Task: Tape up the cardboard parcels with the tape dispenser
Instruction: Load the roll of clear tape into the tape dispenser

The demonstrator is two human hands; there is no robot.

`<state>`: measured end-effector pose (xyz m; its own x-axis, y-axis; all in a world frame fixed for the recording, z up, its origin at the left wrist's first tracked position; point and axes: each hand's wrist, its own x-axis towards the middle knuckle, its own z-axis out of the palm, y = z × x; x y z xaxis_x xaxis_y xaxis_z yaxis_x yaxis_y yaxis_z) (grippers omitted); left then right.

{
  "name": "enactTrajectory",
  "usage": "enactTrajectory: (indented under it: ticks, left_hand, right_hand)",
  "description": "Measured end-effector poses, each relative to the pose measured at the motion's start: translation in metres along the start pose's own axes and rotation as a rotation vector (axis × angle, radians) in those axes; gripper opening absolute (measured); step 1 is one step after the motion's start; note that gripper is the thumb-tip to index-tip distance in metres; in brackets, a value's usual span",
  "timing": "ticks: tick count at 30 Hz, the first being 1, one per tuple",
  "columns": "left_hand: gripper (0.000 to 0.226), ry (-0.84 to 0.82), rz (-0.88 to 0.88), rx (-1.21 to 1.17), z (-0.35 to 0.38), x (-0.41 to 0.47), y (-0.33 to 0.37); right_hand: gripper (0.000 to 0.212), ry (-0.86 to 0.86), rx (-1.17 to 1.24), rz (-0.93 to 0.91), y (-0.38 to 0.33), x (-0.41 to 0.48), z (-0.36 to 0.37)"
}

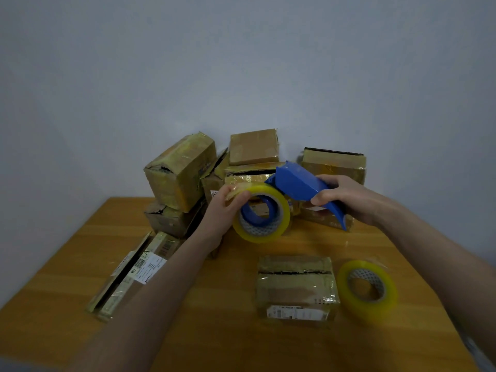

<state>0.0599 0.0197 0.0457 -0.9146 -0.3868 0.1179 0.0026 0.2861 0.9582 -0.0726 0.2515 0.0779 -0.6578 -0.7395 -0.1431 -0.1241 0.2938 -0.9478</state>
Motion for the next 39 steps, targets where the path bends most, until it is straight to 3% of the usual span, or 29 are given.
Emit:
enactTrajectory:
  ticks: [2,6,11,15,18,21,23,27,31,39]
  left_hand:
    - [0.025,-0.002,-0.039,-0.044,0.006,-0.003,-0.003]
    - [0.053,0.010,-0.027,-0.044,0.019,-0.009,-0.008]
    - [0.055,0.016,0.036,-0.056,0.032,-0.012,-0.009]
    - [0.056,-0.065,-0.014,-0.209,0.034,-0.015,-0.012]
    - [0.058,-0.043,-0.039,-0.283,0.037,-0.015,-0.013]
    - [0.041,-0.024,-0.046,-0.327,0.039,-0.014,-0.014]
    - [0.033,0.013,-0.048,-0.344,0.040,-0.014,-0.012]
    - [0.040,0.084,-0.005,-0.317,0.047,-0.017,-0.009]
    - [0.038,0.118,-0.029,-0.343,0.054,-0.020,-0.007]
    - [0.051,0.204,-0.091,-0.477,0.067,-0.025,-0.001]
  right_hand:
    - [0.068,-0.003,0.047,-0.005,-0.003,0.001,0.000]
    - [0.057,-0.026,0.079,0.006,-0.009,0.002,-0.002]
    - [0.061,-0.045,0.221,0.010,-0.003,0.001,0.001]
    - [0.080,-0.134,0.436,0.061,0.004,0.001,-0.001]
    - [0.074,-0.121,0.436,0.074,0.004,0.002,0.000]
    - [0.070,-0.104,0.433,0.071,0.008,0.001,0.000]
    - [0.075,-0.078,0.302,0.042,0.008,0.001,0.001]
    - [0.076,-0.039,0.134,0.003,0.012,-0.001,0.002]
    - [0.081,-0.013,0.217,0.035,0.021,-0.004,0.003]
    - [0.065,0.085,0.438,0.005,0.025,-0.008,0.030]
